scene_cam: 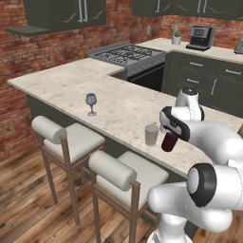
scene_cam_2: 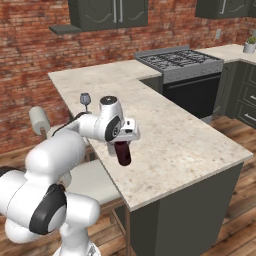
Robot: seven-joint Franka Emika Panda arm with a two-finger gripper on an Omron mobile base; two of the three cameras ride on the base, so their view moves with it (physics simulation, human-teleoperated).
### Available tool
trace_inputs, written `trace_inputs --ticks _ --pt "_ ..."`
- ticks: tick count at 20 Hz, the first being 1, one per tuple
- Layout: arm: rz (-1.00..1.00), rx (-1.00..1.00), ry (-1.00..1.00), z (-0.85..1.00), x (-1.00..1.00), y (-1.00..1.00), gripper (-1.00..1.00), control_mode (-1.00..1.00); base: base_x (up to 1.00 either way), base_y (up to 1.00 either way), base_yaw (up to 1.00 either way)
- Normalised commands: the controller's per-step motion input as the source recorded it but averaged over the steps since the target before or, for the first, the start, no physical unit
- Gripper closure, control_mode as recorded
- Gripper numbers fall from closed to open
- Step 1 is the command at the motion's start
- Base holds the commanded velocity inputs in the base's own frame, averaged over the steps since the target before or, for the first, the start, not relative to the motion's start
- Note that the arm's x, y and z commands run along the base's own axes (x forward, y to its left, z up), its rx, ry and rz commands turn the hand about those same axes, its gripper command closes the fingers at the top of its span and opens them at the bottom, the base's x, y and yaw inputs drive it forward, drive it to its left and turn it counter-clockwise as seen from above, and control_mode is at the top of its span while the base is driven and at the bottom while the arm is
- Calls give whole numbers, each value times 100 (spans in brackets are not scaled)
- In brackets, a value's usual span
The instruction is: There is a wine glass and glass cup on the dining counter. Place the wine bottle next to the wine glass and the juice bottle next to the glass cup.
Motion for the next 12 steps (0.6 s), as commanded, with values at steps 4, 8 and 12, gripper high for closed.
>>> trace_inputs --ticks 4,8,12 --pt "5 0 0 -13 16 0 100 -100 0 0 0" --pt "7 0 0 -21 10 0 100 -100 0 0 0" --pt "9 0 0 -31 0 0 100 -100 0 0 0"
